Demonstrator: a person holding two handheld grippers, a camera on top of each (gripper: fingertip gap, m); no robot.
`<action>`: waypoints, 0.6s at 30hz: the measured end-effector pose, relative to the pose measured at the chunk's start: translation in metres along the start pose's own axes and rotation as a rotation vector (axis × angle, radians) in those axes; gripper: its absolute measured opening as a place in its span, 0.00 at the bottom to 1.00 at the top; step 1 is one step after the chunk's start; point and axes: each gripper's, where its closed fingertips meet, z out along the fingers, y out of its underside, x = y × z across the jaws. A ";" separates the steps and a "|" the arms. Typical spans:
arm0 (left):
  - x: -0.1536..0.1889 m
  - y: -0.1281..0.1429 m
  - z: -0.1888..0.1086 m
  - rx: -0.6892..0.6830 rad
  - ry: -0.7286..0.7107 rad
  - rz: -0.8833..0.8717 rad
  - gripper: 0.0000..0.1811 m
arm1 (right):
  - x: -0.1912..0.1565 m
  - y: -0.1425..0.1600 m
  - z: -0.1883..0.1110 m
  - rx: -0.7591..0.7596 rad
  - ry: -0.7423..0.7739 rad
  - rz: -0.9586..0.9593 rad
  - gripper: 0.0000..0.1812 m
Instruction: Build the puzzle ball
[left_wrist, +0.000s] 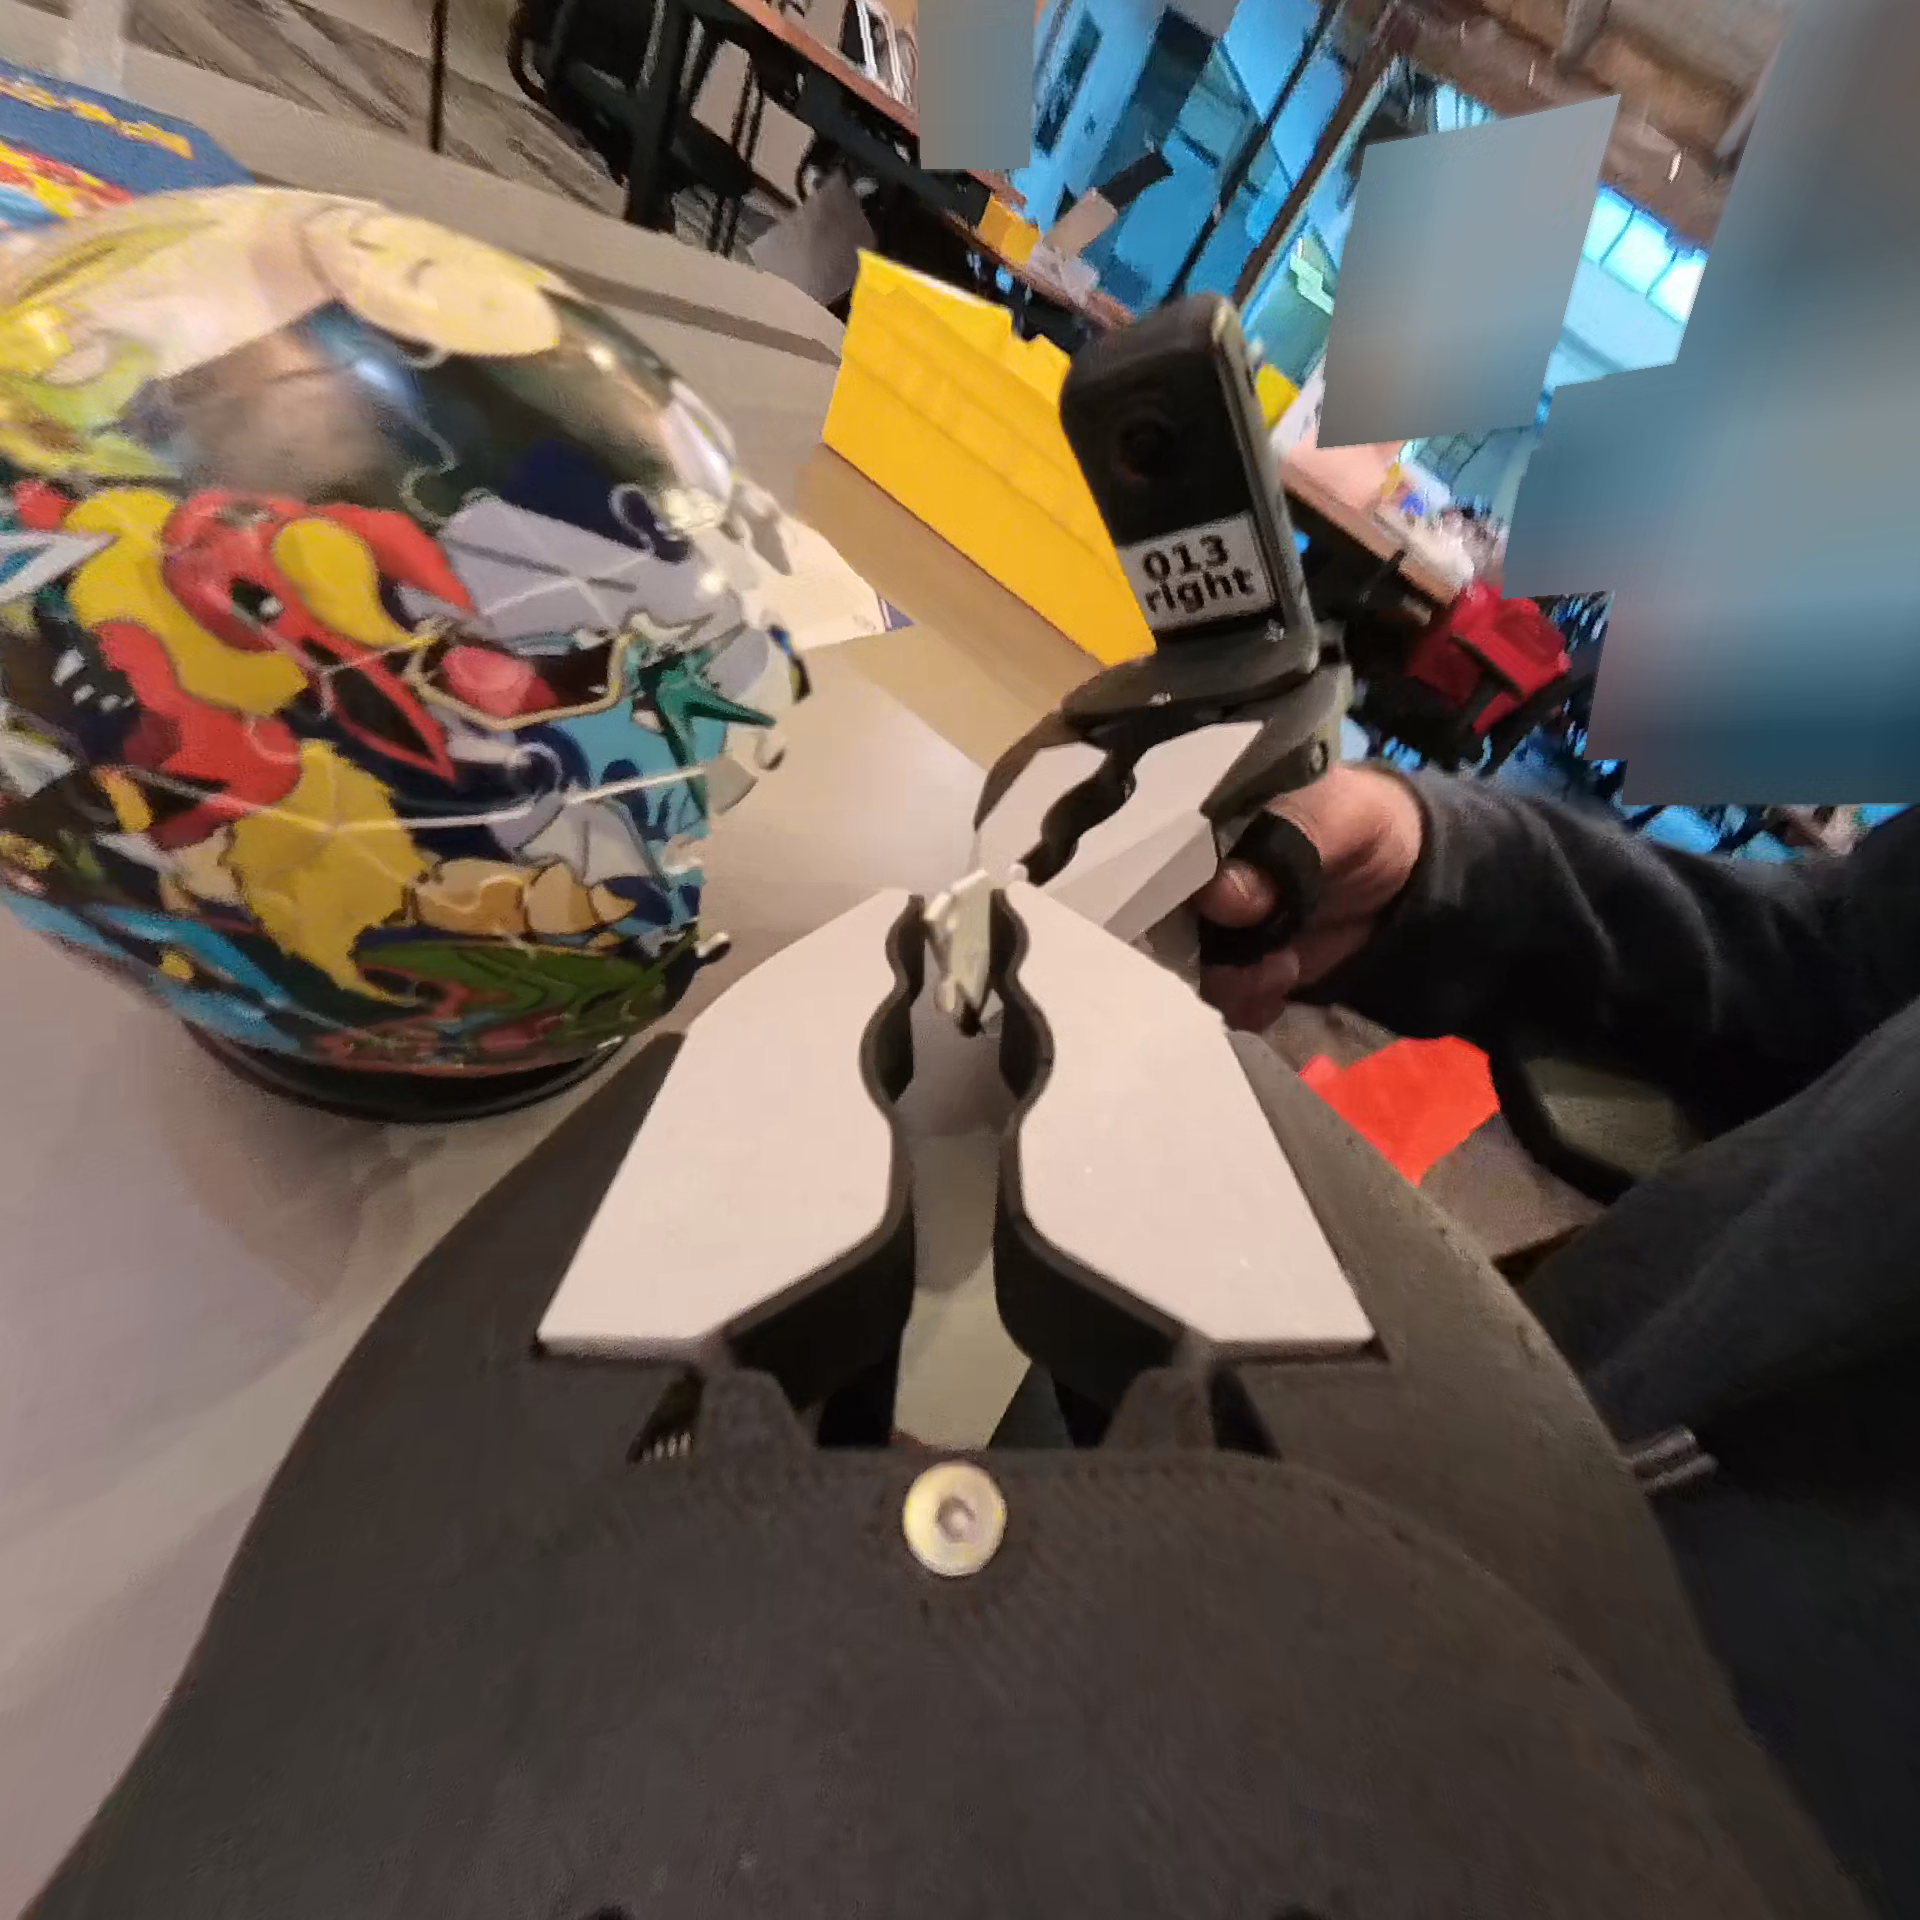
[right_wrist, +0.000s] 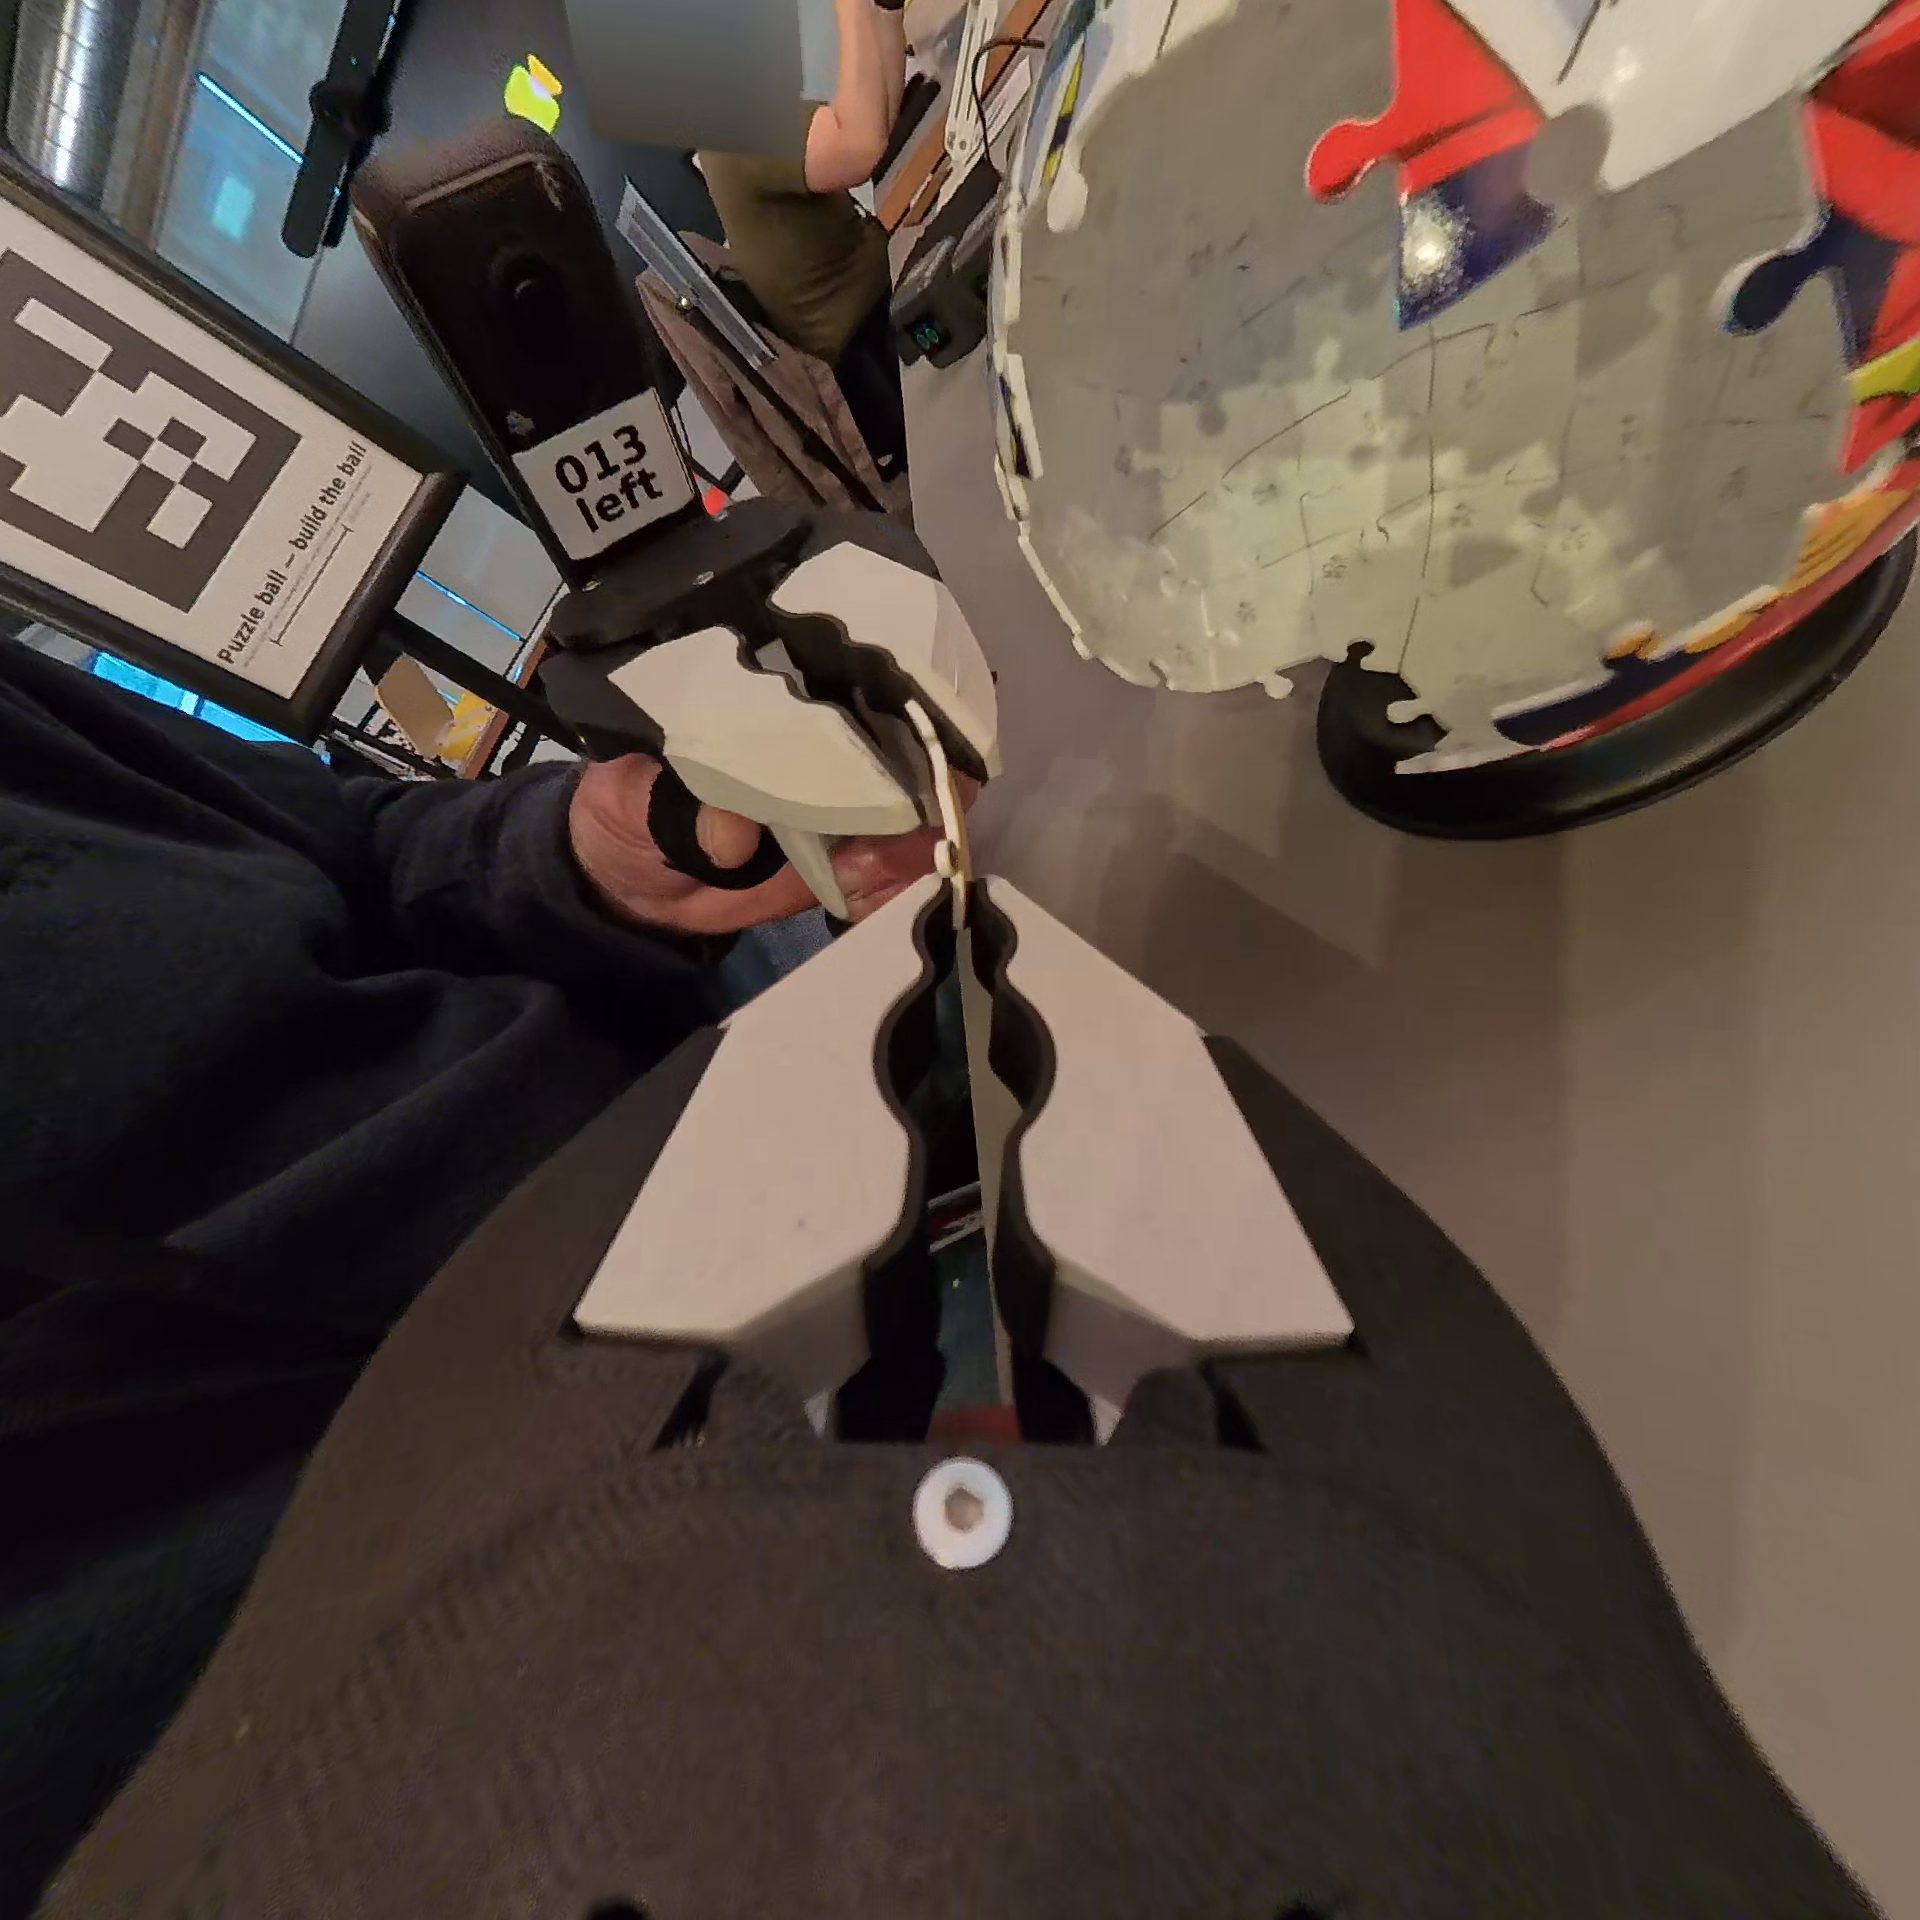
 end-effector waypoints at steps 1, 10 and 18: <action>0.001 0.002 0.001 -0.028 0.000 0.022 0.07 | 0.000 0.001 0.000 -0.007 -0.001 0.001 0.00; -0.001 0.005 0.001 -0.063 0.011 -0.002 0.02 | 0.003 -0.001 -0.001 0.012 0.025 -0.004 0.00; -0.005 0.006 0.002 -0.031 0.024 -0.130 0.01 | 0.008 -0.005 -0.005 0.051 0.028 0.022 0.02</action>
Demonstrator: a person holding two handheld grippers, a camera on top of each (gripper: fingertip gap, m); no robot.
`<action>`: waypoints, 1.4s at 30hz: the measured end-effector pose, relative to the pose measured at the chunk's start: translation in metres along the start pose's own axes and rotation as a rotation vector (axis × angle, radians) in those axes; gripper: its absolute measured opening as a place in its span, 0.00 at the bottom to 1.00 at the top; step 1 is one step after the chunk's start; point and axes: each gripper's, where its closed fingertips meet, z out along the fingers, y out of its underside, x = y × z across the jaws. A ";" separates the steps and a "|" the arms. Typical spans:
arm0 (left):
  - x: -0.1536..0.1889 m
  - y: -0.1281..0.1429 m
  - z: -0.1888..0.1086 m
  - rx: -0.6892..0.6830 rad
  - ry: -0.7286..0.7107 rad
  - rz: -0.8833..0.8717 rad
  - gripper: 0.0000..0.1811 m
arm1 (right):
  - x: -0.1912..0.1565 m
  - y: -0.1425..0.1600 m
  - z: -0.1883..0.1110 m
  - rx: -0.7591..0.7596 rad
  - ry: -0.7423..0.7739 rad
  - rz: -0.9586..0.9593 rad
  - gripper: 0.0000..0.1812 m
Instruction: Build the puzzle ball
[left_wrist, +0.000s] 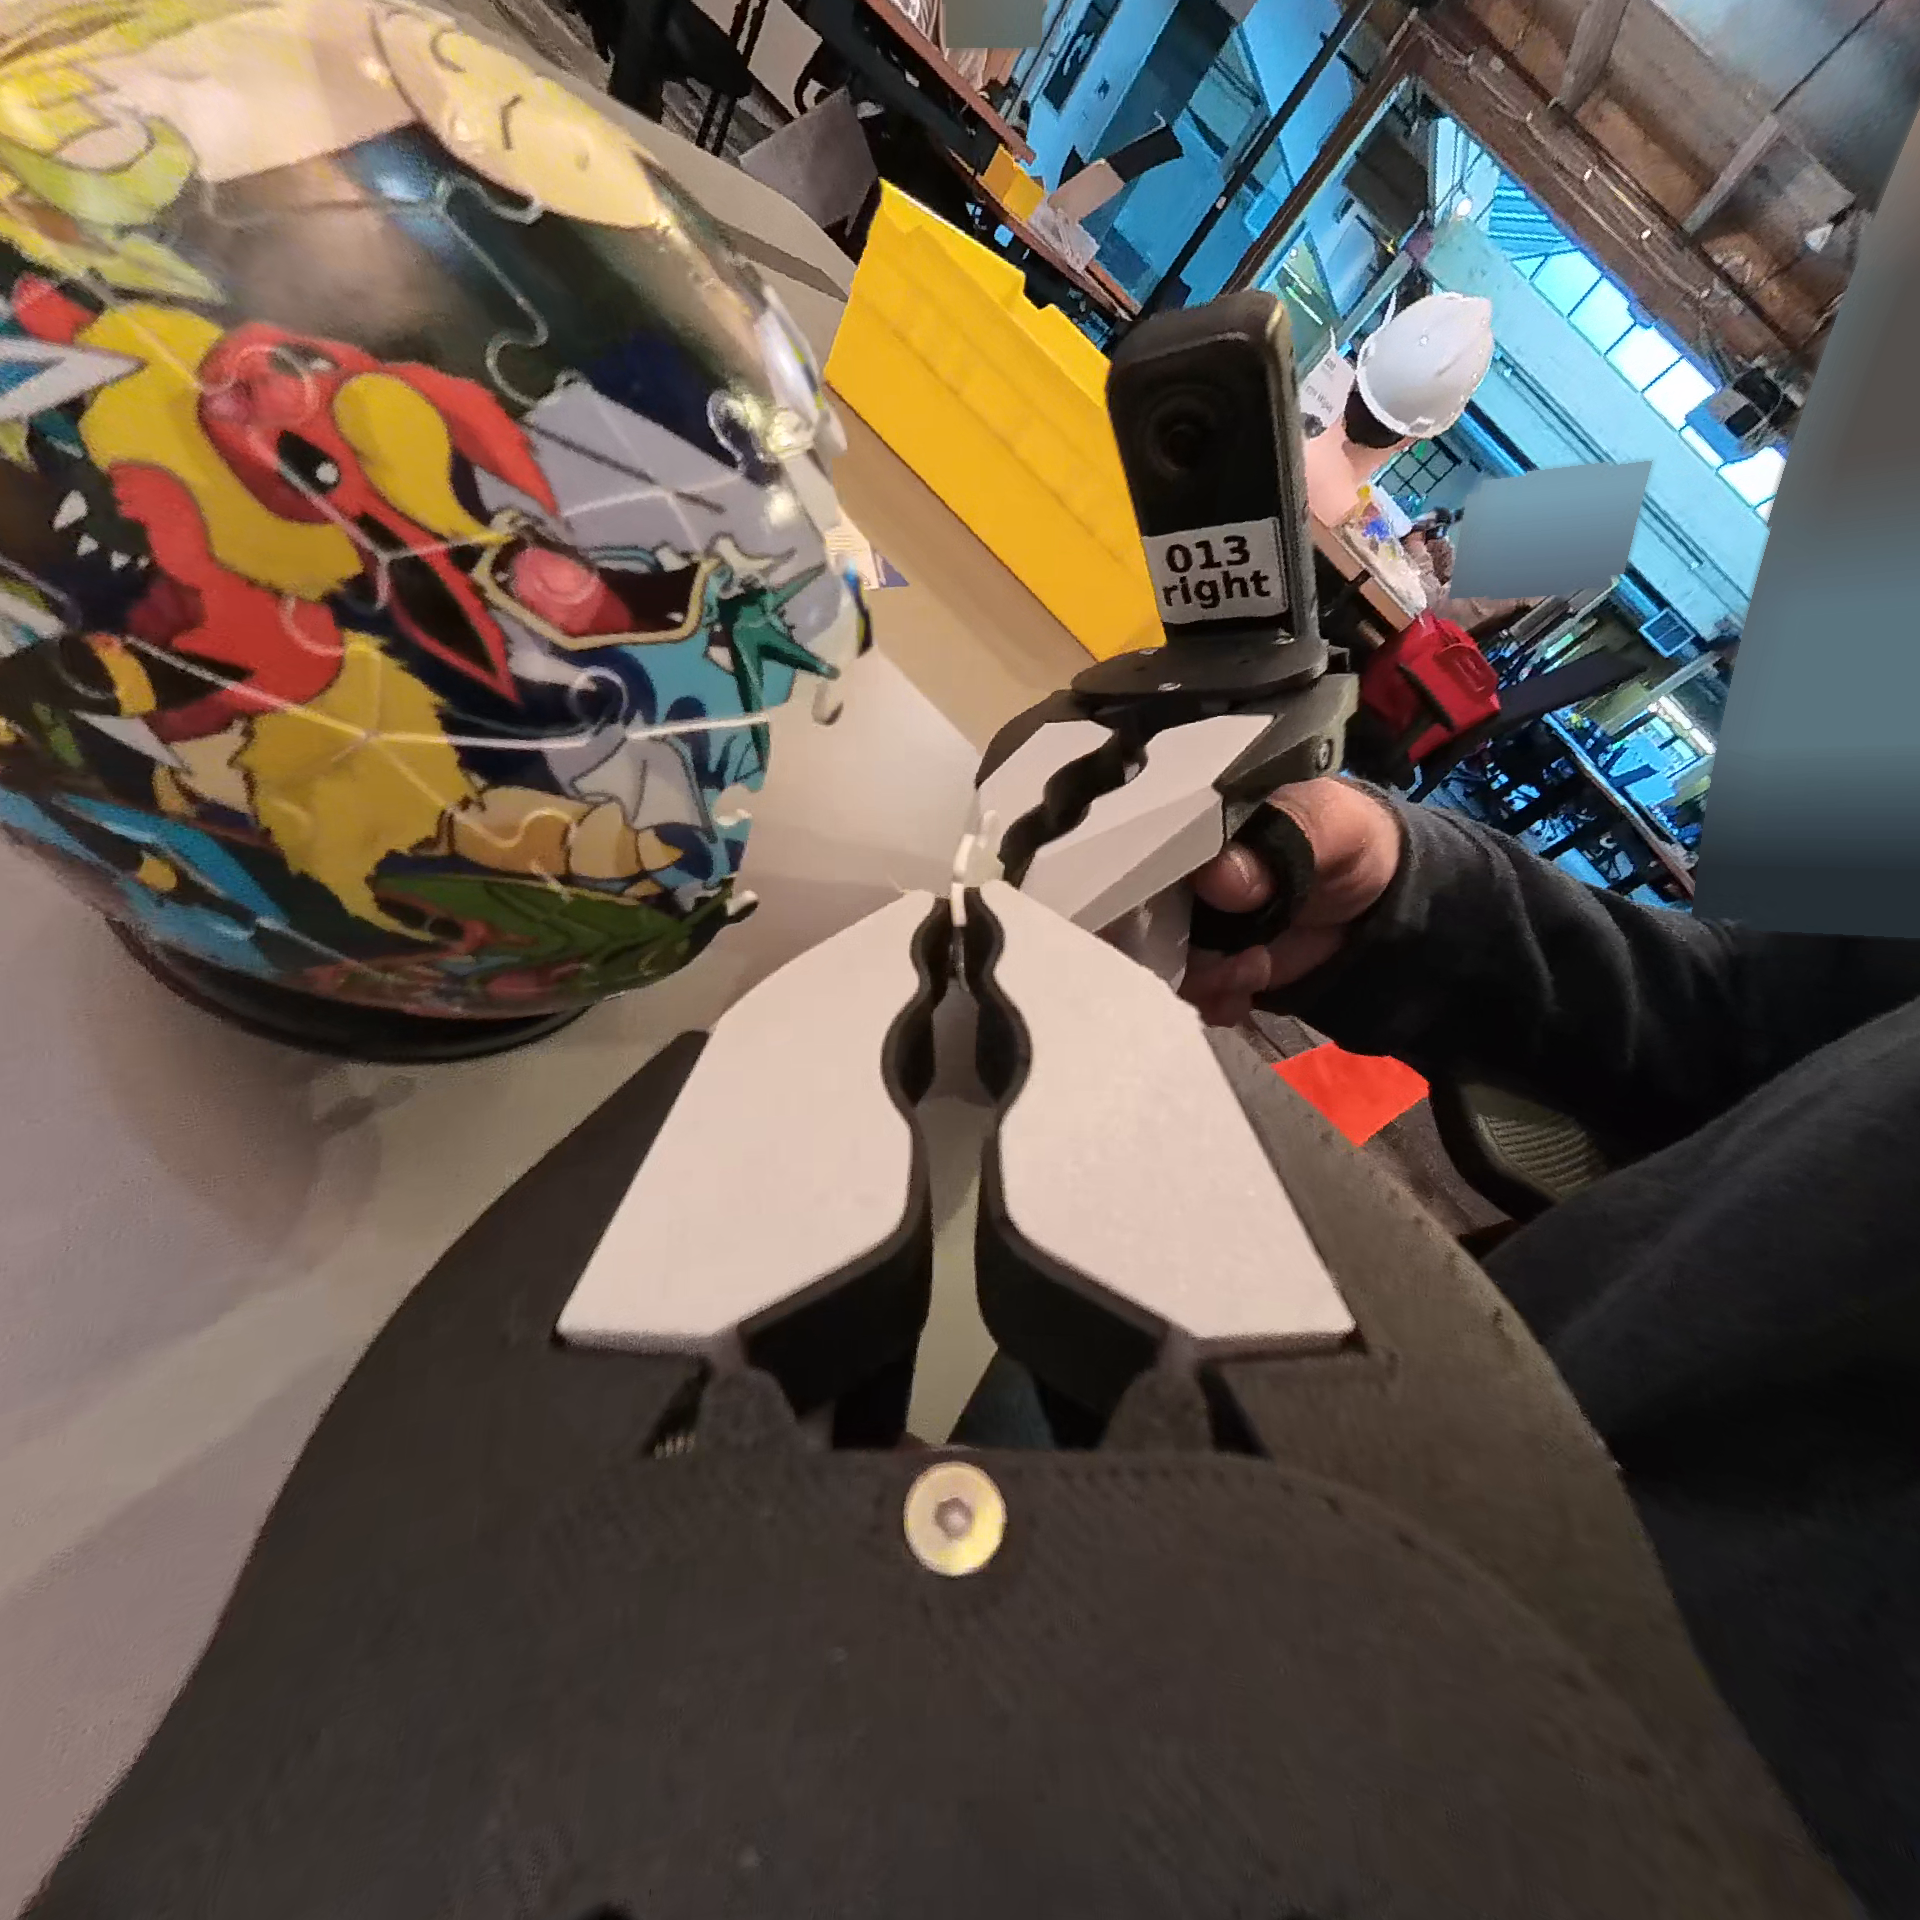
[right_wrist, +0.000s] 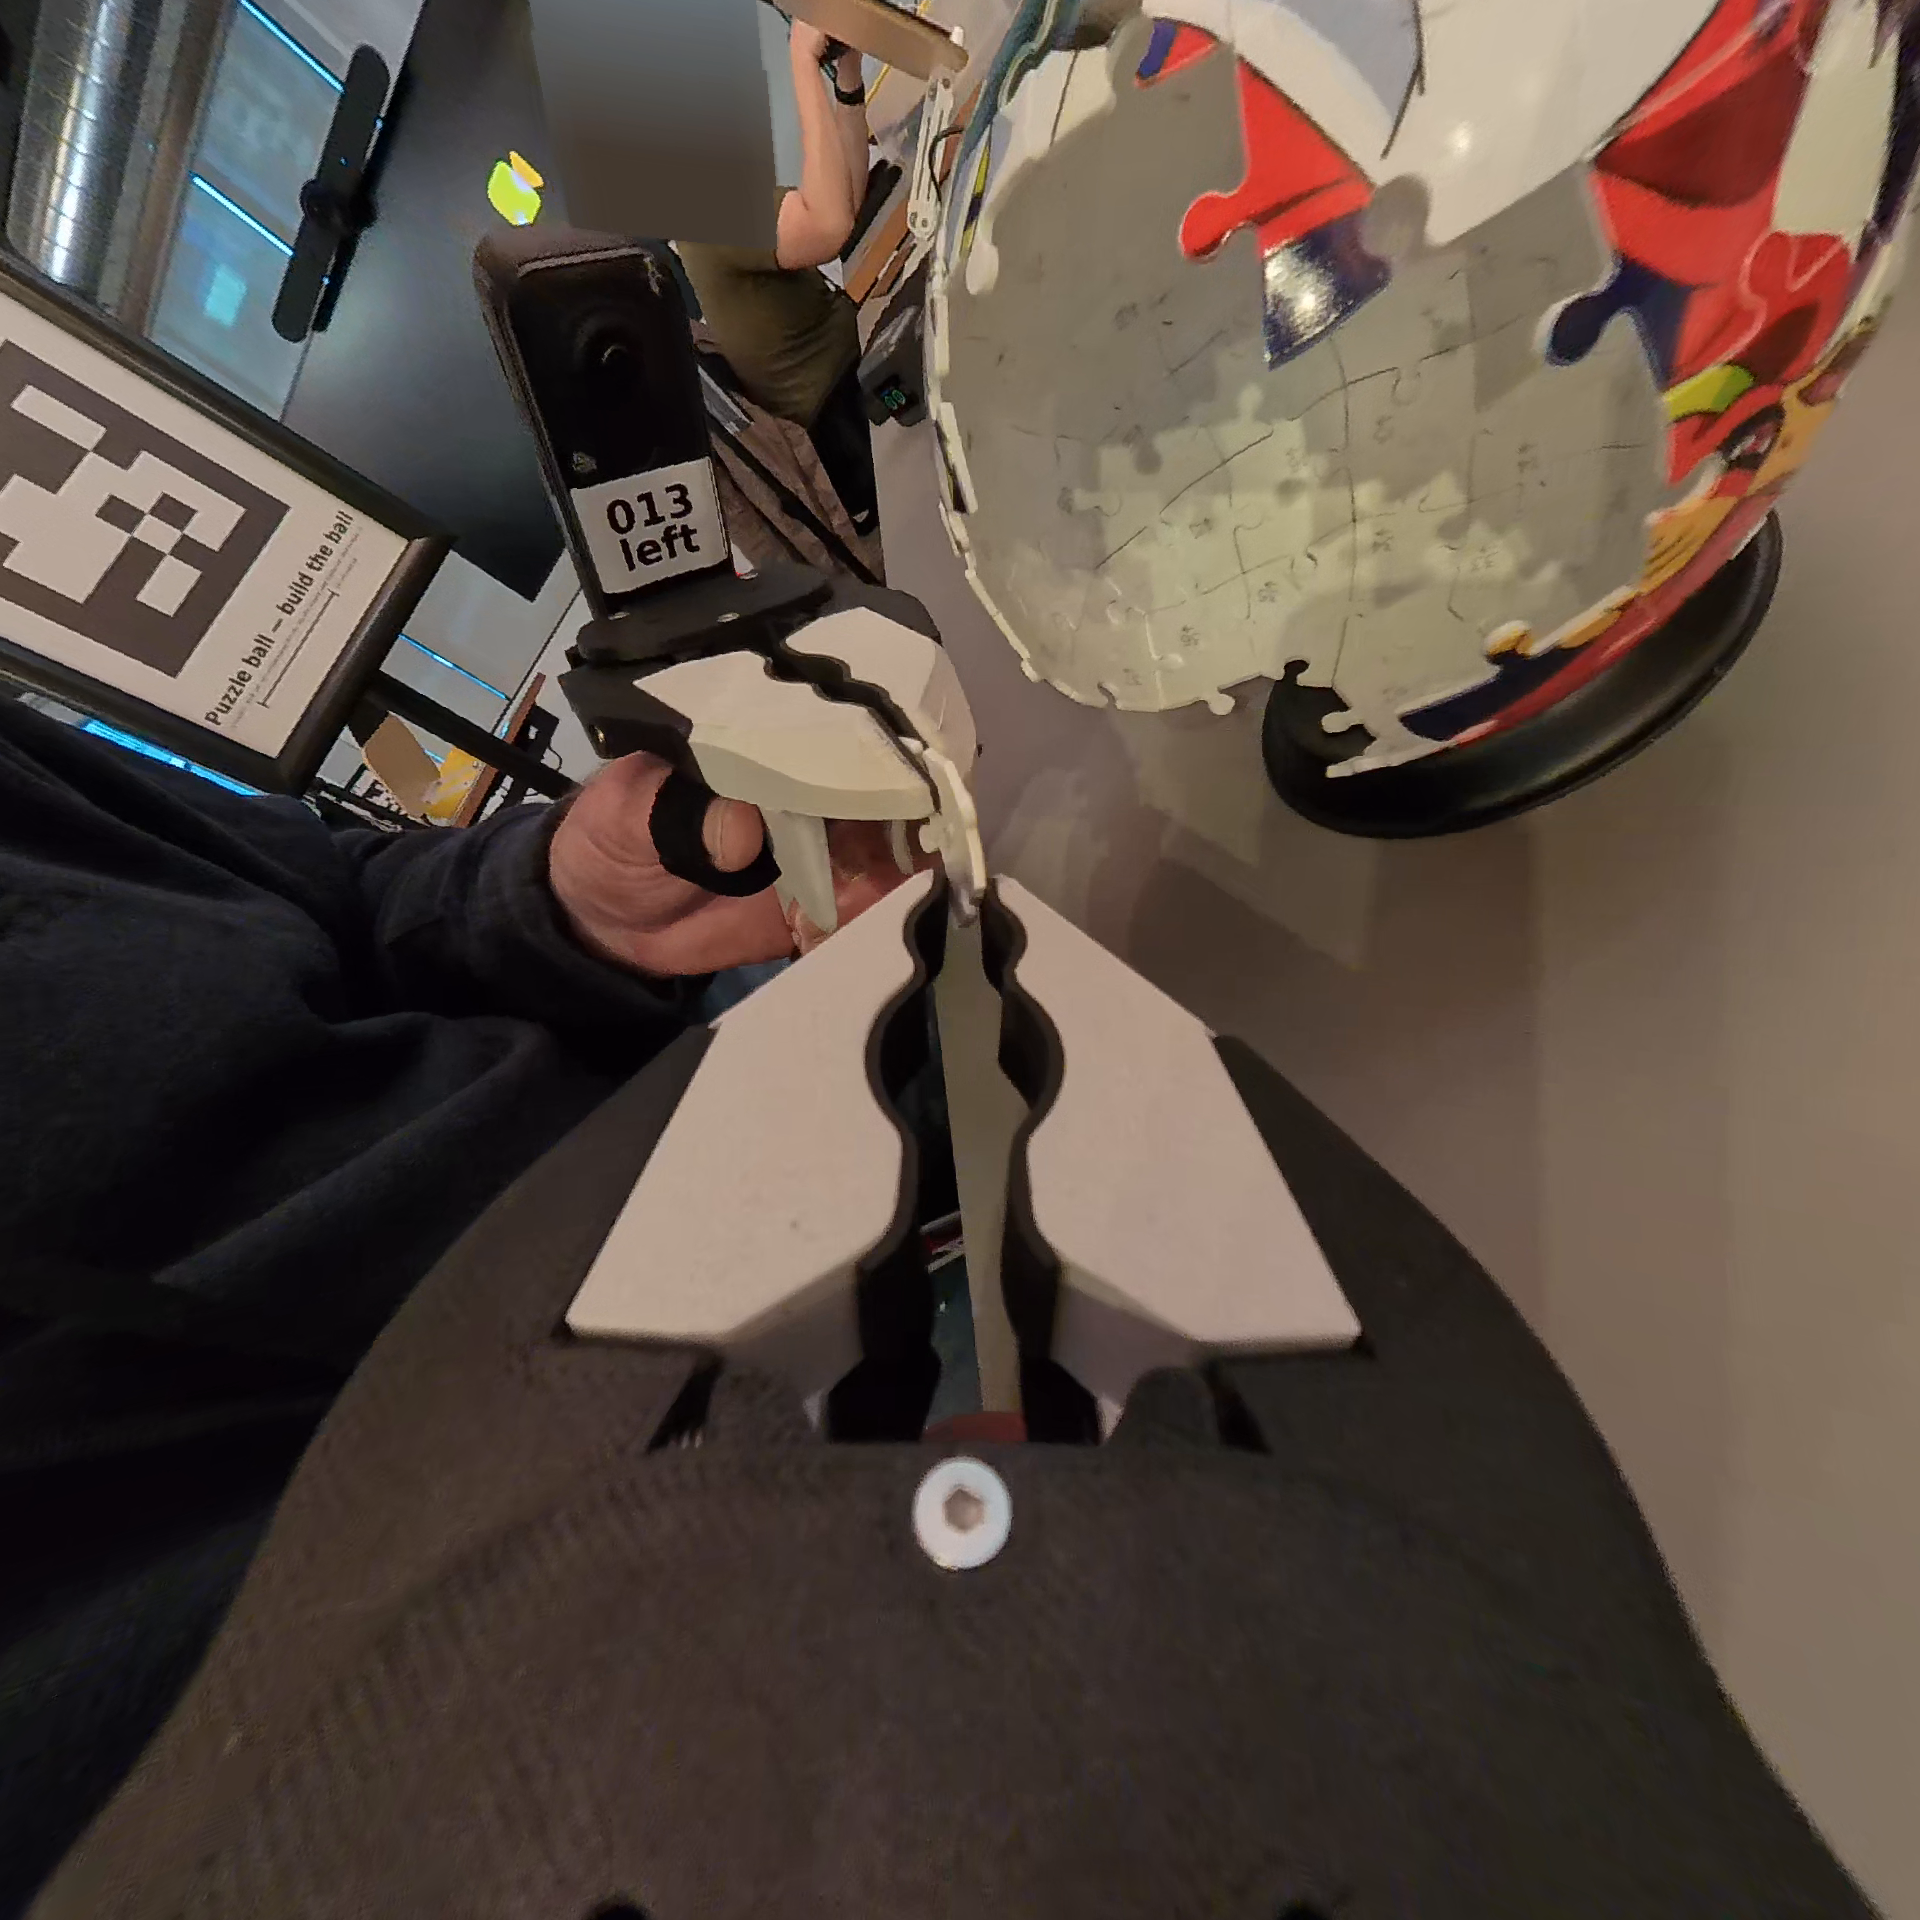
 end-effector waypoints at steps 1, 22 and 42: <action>0.000 0.000 0.000 -0.001 0.005 -0.012 0.01 | 0.000 -0.001 -0.001 0.004 0.001 -0.002 0.02; -0.010 -0.024 -0.043 -0.109 -0.092 0.195 0.27 | 0.018 -0.004 -0.006 0.015 0.096 0.102 0.00; -0.082 -0.042 0.003 -0.593 0.287 0.810 0.81 | 0.037 -0.010 -0.004 0.222 0.262 0.348 0.00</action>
